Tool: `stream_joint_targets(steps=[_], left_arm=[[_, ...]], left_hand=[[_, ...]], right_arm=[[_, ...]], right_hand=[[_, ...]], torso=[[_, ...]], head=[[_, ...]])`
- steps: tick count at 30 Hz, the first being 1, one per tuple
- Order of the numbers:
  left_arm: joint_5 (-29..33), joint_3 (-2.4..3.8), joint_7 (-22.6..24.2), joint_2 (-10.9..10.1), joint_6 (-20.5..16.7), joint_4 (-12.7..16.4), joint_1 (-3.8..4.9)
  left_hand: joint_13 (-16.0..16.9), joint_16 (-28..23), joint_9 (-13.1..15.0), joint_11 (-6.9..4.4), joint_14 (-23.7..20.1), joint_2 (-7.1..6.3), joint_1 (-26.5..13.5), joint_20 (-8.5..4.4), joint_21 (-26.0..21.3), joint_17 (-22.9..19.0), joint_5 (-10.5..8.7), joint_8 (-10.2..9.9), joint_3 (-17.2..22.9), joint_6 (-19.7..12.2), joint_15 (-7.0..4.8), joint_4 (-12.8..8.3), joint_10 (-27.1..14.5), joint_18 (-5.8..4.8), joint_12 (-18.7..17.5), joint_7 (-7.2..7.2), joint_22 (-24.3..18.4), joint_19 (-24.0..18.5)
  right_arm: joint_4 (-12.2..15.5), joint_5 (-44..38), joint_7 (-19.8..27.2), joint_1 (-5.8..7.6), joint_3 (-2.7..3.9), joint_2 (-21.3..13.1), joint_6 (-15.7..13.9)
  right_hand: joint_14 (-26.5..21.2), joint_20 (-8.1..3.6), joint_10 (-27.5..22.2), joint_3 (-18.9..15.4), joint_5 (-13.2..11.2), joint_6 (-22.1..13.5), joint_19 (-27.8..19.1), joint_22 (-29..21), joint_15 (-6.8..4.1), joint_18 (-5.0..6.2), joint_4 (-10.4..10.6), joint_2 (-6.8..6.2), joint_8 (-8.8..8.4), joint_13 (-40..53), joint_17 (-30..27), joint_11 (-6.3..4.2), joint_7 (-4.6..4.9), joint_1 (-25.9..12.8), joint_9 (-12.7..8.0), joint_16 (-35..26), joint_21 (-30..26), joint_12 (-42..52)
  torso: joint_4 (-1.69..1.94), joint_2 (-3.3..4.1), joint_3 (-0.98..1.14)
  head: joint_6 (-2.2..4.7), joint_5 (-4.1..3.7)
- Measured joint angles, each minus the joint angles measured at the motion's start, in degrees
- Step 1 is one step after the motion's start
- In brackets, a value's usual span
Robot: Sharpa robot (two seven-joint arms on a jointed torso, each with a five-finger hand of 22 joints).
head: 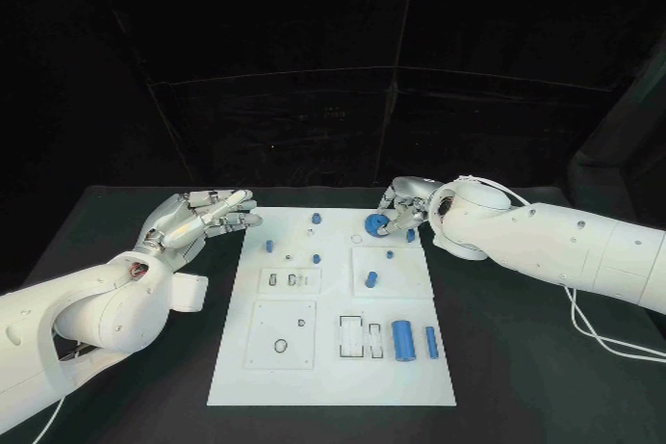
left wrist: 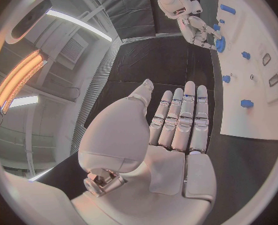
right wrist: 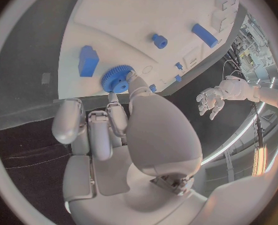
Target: Assemble the parts on the task board
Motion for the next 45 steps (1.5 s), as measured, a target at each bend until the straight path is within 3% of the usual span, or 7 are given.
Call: stream_joint_targets(steps=[9,16,19,26,28,37,45], left_arm=[[0.0,0.00,0.0,0.0,0.0,-0.1,-0.01],[0.0,0.00,0.0,0.0,0.1,-0.1,-0.01],[0.0,0.00,0.0,-0.1,0.1,-0.1,-0.01],[0.0,0.00,-0.1,-0.1,0.1,0.0,-0.01],[0.0,0.00,-0.1,-0.1,0.1,-0.1,-0.01],[0.0,0.00,-0.2,-0.1,0.2,0.0,-0.01],[0.0,0.00,-0.3,0.0,0.2,0.0,-0.01]], left_hand=[[0.0,0.0,0.0,0.00,0.0,0.00,0.0,0.00,-0.1,0.0,0.00,-0.1,-0.1,0.0,0.00,-0.1,0.0,0.00,-0.1,0.00,-0.1,0.0],[0.0,0.0,0.0,0.00,0.0,0.00,0.0,0.00,-0.1,0.0,0.00,-0.1,-0.1,0.0,0.00,-0.1,0.0,0.00,-0.1,0.00,-0.1,0.0],[0.0,0.0,0.0,0.00,0.0,0.00,0.0,0.00,-0.1,0.0,0.00,-0.1,-0.1,0.0,0.00,-0.1,0.0,0.00,-0.1,0.00,-0.1,0.0],[0.0,0.0,0.0,0.00,0.0,0.00,0.0,0.00,-0.1,0.0,0.00,-0.1,-0.1,0.0,0.00,-0.1,0.0,0.00,-0.1,0.00,0.0,0.0],[0.0,0.0,0.0,0.00,0.0,0.00,0.0,0.00,-0.1,0.0,0.00,-0.1,-0.1,0.0,0.00,-0.1,0.0,0.00,-0.1,0.00,0.0,0.0],[0.0,-0.2,0.0,0.00,0.0,0.00,0.0,0.00,-0.1,0.0,0.00,-0.1,-0.1,0.0,0.00,-0.1,0.0,0.00,-0.1,0.00,0.0,0.0],[0.0,-0.2,0.0,0.00,0.0,0.00,0.0,0.00,-0.1,0.0,0.00,-0.1,-0.1,0.0,0.00,-0.1,0.0,0.00,-0.1,0.00,-0.1,0.0]], right_arm=[[0.0,-0.6,0.2,-0.13,0.11,0.2,0.0],[0.1,-2.1,0.1,-0.31,0.15,0.4,-1.0],[0.4,-3.2,0.1,-0.46,0.10,0.4,-2.6],[1.7,-5.7,0.5,-0.86,-0.02,0.5,-7.5],[2.5,-6.3,0.7,-0.86,-0.02,0.5,-8.7],[6.2,-7.5,1.2,-0.86,0.00,1.5,-10.9],[5.4,-8.6,0.3,-0.85,0.01,6.3,-11.1]], right_hand=[[0.0,0.00,0.2,0.9,-0.2,1.9,0.0,0.0,0.00,0.00,-1.2,1.24,1.27,0.8,0.0,-0.20,-0.61,1.2,0.3,0.0,0.0,0.4],[0.0,-0.54,1.2,4.6,-7.0,5.7,0.5,0.9,-0.65,0.00,-3.7,3.45,2.88,2.4,0.0,-1.21,-1.36,3.5,0.3,0.0,0.3,1.6],[0.0,-1.15,1.8,7.7,-8.5,6.0,1.1,1.7,-1.29,0.00,-4.9,4.15,2.97,2.6,0.0,-1.79,-1.21,4.5,0.3,0.2,0.8,2.6],[0.0,-1.86,2.5,11.6,-8.4,6.0,1.4,2.7,-1.87,-0.91,-8.0,4.41,2.96,2.5,0.0,-2.50,-1.21,4.2,-0.2,0.4,1.1,3.1],[-0.1,-1.86,2.6,12.2,-8.3,6.0,1.4,2.7,-1.97,-0.92,-8.7,4.70,2.96,2.6,0.0,-2.59,-1.21,3.9,-2.6,0.4,1.1,3.2],[-0.2,-1.86,2.9,15.4,-7.9,6.0,1.4,2.7,-2.08,-0.91,-8.7,2.93,2.35,2.4,0.0,-2.87,-1.21,-1.0,-2.6,0.4,1.1,2.7],[-0.2,-1.86,2.1,18.8,-7.6,6.0,1.4,2.5,-2.07,-0.90,-6.6,2.36,1.01,2.4,0.0,-2.13,-1.21,-3.4,-2.6,0.4,1.1,1.1]], torso=[[-0.01,-0.01,0.00],[0.00,-0.02,-0.02],[0.00,-0.03,-0.03],[0.04,-0.03,-0.03],[0.07,-0.04,-0.02],[0.08,-0.05,-0.04],[0.19,-0.06,-0.08]], head=[[-0.12,0.04],[-0.15,0.04],[-0.16,0.08],[-0.10,0.22],[-0.09,0.26],[0.02,0.55],[0.08,0.70]])
